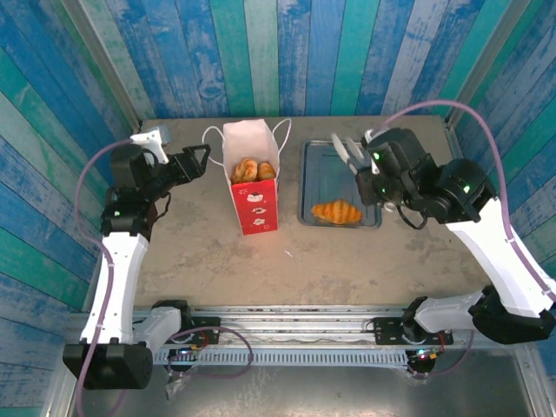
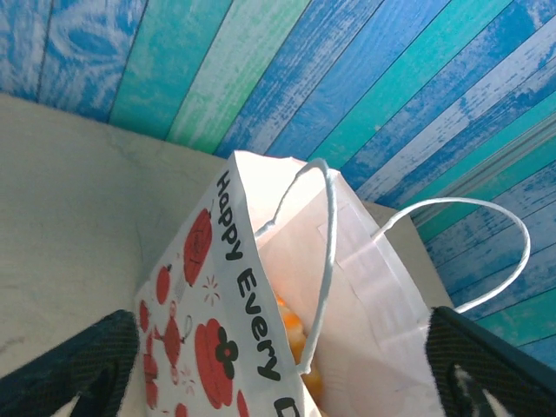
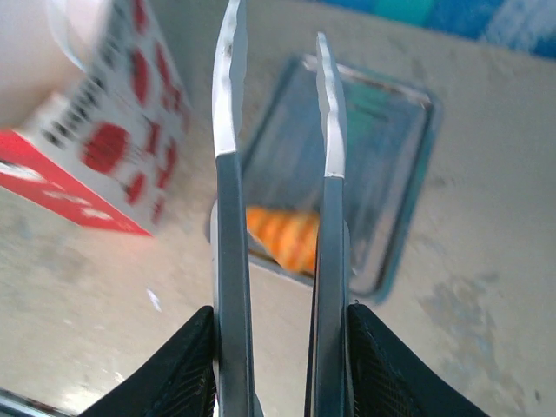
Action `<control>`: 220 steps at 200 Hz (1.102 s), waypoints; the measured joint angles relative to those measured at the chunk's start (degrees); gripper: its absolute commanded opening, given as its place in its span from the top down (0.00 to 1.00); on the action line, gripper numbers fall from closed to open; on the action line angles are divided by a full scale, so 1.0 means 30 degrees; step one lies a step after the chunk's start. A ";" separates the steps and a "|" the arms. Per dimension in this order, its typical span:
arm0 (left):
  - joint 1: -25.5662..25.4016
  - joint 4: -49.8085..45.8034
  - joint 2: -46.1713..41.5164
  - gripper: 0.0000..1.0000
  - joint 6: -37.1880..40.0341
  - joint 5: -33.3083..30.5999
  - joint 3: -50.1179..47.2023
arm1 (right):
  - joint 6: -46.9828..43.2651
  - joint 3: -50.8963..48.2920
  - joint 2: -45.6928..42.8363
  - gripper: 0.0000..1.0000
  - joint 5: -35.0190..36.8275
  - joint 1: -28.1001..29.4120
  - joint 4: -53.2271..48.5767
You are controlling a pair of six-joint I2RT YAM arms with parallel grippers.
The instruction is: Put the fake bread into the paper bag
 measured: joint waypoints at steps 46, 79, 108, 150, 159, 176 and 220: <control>0.0000 -0.0801 -0.1027 0.03 0.0911 -0.1137 0.0000 | 0.0495 -0.6266 -0.1515 0.60 -0.1304 -0.1872 -0.0189; 0.0000 -0.1253 -0.1144 0.04 0.1064 -0.1362 -0.0007 | 0.0510 -0.9311 -0.1814 0.60 -0.2812 -0.2973 0.1122; 0.0000 -0.1341 -0.1188 0.05 0.1122 -0.1421 -0.0007 | 0.0393 -1.0856 -0.1741 0.60 -0.4000 -0.4583 0.2251; 0.0000 -0.1362 -0.1195 0.05 0.1129 -0.1428 -0.0160 | -0.0036 -1.2495 -0.1712 0.60 -0.6098 -0.6812 0.3803; 0.0000 -0.1362 -0.1195 0.05 0.1129 -0.1428 -0.0211 | -0.0095 -1.2939 -0.1734 0.60 -0.6645 -0.7351 0.4189; 0.0000 -0.1377 -0.1195 0.06 0.1122 -0.1435 -0.0240 | -0.0182 -1.3610 -0.1800 0.60 -0.7577 -0.8327 0.4794; 0.0000 -0.1377 -0.1195 0.06 0.1122 -0.1435 -0.0255 | -0.0576 -1.4469 -0.1909 0.59 -0.9479 -1.0229 0.5880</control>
